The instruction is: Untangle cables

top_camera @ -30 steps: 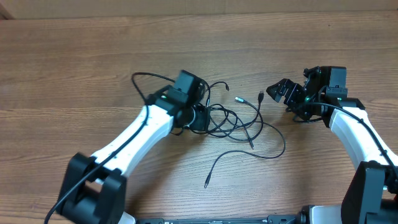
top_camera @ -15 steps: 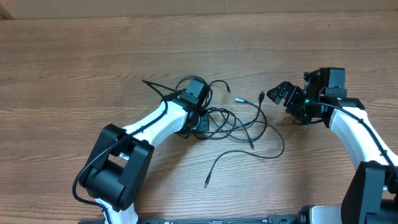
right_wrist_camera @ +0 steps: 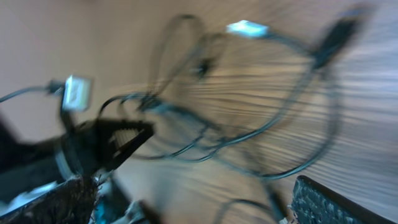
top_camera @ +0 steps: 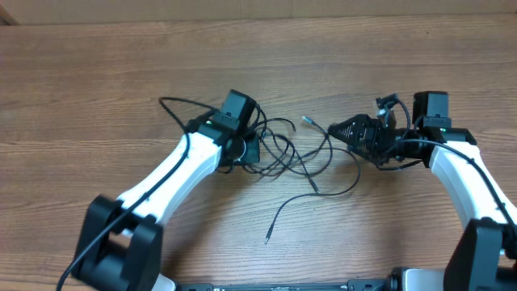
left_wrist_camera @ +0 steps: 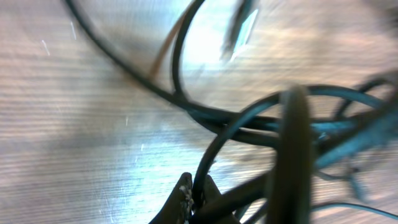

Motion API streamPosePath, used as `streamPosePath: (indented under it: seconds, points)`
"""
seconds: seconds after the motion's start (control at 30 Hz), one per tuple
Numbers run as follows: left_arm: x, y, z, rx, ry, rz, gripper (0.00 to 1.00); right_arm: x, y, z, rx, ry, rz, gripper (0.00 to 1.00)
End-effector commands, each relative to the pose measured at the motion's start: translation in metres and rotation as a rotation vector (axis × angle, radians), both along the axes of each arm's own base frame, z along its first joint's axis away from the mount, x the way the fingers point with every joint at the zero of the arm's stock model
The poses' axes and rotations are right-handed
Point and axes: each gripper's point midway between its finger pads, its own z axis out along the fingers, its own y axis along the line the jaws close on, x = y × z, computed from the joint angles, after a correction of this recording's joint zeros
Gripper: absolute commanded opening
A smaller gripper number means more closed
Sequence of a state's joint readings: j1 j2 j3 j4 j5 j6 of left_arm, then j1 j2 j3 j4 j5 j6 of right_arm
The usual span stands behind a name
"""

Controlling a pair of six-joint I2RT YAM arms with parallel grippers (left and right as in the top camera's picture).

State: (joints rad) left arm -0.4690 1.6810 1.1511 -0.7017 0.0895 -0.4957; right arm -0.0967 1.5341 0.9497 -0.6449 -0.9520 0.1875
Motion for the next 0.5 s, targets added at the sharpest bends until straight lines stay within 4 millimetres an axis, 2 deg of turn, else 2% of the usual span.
streamPosePath:
  seconds: [0.0, 0.07, 0.13, 0.3, 0.47]
  points:
    - [0.009, -0.011, 0.037, -0.059, -0.124, -0.107, 0.04, -0.016, 0.028, 0.066, 0.232, -0.190, 0.161, 0.99]
    - [0.007, -0.020, 0.043, -0.092, -0.143, -0.177, 0.04, -0.020, 0.037, 0.076, 0.239, -0.255, 0.212, 0.99]
    - [0.001, -0.031, 0.046, -0.135, -0.146, -0.274, 0.04, -0.023, 0.049, 0.076, 0.198, -0.321, 0.263, 0.99]
    - [-0.010, -0.040, 0.048, -0.169, -0.156, -0.436, 0.04, -0.004, 0.070, 0.032, -0.166, -0.393, 0.259, 0.99]
    - [-0.021, -0.031, 0.051, -0.142, -0.141, -0.487, 0.04, 0.009, 0.078, 0.010, -0.431, -0.451, 0.222, 0.97]
